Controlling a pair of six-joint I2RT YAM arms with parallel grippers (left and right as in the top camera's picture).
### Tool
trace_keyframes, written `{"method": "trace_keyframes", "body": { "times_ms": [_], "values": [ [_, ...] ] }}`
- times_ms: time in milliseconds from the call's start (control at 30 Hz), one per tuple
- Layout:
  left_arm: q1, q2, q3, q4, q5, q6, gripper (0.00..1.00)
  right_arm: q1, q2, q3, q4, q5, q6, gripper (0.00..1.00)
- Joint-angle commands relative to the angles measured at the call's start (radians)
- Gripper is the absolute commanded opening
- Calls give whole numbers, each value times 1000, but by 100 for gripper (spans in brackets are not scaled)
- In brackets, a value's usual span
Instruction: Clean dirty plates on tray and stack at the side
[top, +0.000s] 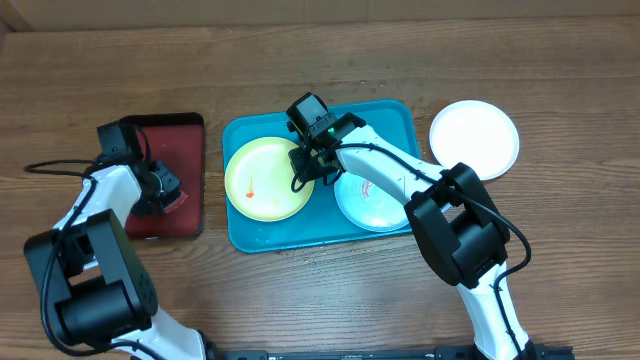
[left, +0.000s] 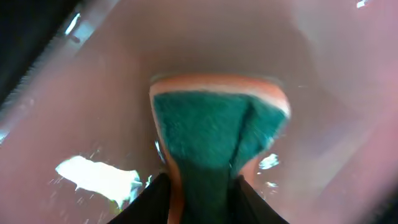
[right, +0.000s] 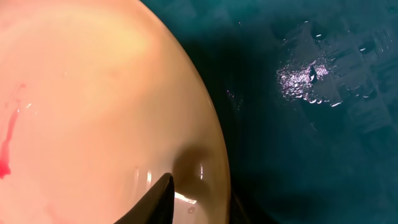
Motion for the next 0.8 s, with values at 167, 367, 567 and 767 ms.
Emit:
{"method": "trace_keyframes", "body": {
  "times_ms": [167, 367, 567, 767],
  "values": [
    [4, 24, 35, -30, -11, 54, 4, 4, 52, -70, -15, -14, 5, 28],
    [3, -27, 121, -127, -2, 53, 4, 4, 52, -70, -10, -14, 5, 28],
    [3, -31, 116, -127, 8, 53, 4, 4, 52, -70, -8, -13, 5, 29],
    [3, 35, 52, -55, 8, 53, 5, 4, 52, -70, -2, -13, 5, 29]
  ]
}}
